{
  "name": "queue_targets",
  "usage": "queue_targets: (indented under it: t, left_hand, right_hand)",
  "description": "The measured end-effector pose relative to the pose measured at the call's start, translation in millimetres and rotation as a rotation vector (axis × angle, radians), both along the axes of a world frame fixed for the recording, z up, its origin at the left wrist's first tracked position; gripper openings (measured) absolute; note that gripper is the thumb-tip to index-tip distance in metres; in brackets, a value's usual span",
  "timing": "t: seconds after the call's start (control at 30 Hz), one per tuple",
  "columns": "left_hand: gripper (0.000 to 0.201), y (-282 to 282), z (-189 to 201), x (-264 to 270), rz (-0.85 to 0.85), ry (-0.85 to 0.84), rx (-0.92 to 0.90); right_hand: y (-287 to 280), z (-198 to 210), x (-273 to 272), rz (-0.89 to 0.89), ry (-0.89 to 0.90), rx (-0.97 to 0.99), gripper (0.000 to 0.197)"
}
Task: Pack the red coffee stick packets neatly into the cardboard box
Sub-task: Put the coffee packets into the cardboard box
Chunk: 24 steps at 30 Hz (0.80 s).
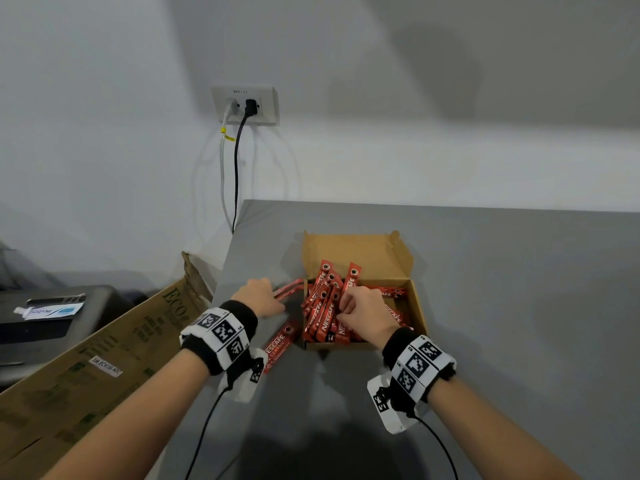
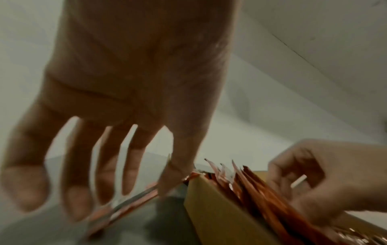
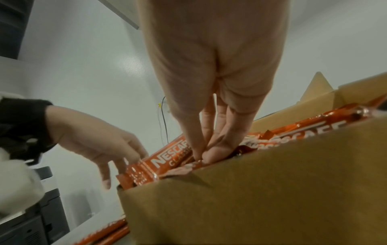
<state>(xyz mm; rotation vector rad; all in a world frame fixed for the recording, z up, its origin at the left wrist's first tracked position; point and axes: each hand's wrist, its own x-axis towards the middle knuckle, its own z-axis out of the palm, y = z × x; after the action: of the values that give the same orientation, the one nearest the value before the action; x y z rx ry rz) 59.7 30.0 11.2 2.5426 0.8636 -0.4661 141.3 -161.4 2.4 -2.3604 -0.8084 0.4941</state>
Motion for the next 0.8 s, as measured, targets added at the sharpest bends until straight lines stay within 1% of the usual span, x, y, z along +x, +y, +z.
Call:
queue_targets:
  t: [0.03,0.13,0.2,0.27,0.33,0.4,0.5,0.63,0.7,0.8]
  left_hand:
    - [0.039,-3.3,-3.1,-2.5,-0.016,0.045,-0.038]
    - [0.067,-14.2,-7.8,-5.0,0.017,0.117,-0.142]
    - [0.080,-19.0,-5.9,-4.7,0.009,0.177,-0.133]
    - [0.086,-25.2,-4.8,-6.5,-0.046,0.229,-0.068]
    - [0.081,-34.7,-6.0,-10.6,-0.116,0.236,0.030]
    - [0.069,-43.5,-14.0,-14.1,-0.158,0.164,0.076]
    - [0.045,-53.5,-19.8,-16.8,-0.224,0.095,0.063]
    - [0.026,-51.5,-17.5,-14.4,-0.285,0.140,0.016]
    - [0.025,-40.9,-10.1,-7.5,-0.245,0.096,0.049]
    - [0.028,-20.6,3.1,8.2,-0.048,-0.088,0.048]
  right_hand:
    - [0.2,-0.3,-0.1,0.003,-0.004,0.004,0.009]
    - [0.0,-0.9,-0.7,0.008,-0.008,0.013,0.009]
    - [0.2,-2.3,-0.3,0.004,-0.006,0.015,0.009]
    - [0.1,-3.5,0.0,0.001,-0.002,0.014,0.008]
    - [0.5,-4.0,0.2,0.000,-0.003,0.011,0.009]
    - [0.9,-4.8,0.4,0.006,-0.003,0.011,0.009]
    - [0.2,-5.6,0.4,0.011,0.006,0.017,0.010]
    - [-1.2,-7.3,1.0,0.004,0.001,0.021,0.011]
    - [-1.5,-7.7,0.8,0.003,-0.001,0.020,0.011]
    - [-2.9,-9.0,0.7,0.007,-0.011,0.015,0.011]
